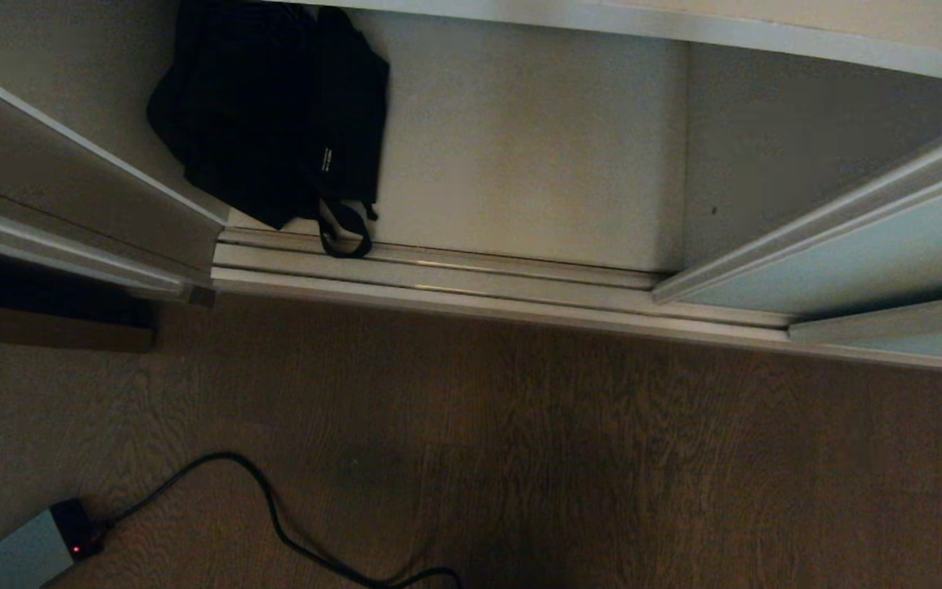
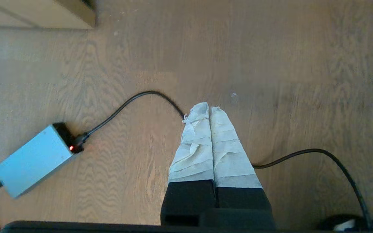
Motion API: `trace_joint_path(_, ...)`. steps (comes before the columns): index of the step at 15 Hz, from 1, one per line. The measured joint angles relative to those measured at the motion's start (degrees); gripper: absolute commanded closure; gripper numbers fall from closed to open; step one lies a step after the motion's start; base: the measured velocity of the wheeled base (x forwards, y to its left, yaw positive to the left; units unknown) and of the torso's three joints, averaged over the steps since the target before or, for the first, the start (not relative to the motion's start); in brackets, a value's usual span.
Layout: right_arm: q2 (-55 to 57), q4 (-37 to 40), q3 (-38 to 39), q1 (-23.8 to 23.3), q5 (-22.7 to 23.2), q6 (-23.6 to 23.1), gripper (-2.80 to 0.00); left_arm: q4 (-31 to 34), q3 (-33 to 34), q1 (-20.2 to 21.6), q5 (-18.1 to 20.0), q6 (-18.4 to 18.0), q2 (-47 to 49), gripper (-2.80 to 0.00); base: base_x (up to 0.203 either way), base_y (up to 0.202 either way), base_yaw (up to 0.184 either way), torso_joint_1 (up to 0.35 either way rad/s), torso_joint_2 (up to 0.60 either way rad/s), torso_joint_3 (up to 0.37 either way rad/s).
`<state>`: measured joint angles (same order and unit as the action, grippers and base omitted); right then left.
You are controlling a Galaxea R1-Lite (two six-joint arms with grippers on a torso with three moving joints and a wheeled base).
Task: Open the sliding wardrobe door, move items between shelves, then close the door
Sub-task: Place the basket on the higher shelf
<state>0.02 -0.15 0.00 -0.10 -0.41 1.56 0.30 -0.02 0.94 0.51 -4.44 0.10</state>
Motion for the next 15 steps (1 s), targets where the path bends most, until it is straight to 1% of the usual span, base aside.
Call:
trace_joint_path(2, 0.0, 0.0, 0.0, 0.1, 0.0, 0.0, 0.00, 0.0, 0.0, 0.0, 0.0, 0.0, 0.0, 0.00, -0.003, 0.082, -0.015, 0.004, 0.00, 0.000)
trace_joint_path(5, 0.0, 0.0, 0.0, 0.0, 0.0, 0.0, 0.00, 0.0, 0.0, 0.0, 0.0, 0.0, 0.0, 0.00, 0.000, 0.161, 0.003, 0.007, 0.00, 0.001)
trace_joint_path(6, 0.0, 0.0, 0.0, 0.0, 0.0, 0.0, 0.00, -0.1, 0.0, 0.0, 0.0, 0.3, 0.0, 0.00, 0.000, 0.077, 0.010, -0.003, 0.00, 0.000)
trace_joint_path(8, 0.0, 0.0, 0.0, 0.0, 0.0, 0.0, 0.00, -0.1, 0.0, 0.0, -0.2, 1.0, 0.0, 0.00, 0.000, 0.000, 0.000, 0.000, 0.00, 0.000)
trace_joint_path(13, 0.0, 0.0, 0.0, 0.0, 0.0, 0.0, 0.00, -0.1, 0.0, 0.0, -0.1, 0.9, 0.0, 0.00, 0.000, 0.000, 0.000, 0.000, 0.00, 0.000)
trace_joint_path(15, 0.0, 0.0, 0.0, 0.0, 0.0, 0.0, 0.00, -0.2, 0.0, 0.0, -0.2, 1.4, 0.0, 0.00, 0.000, 0.000, 0.000, 0.000, 0.00, 0.000)
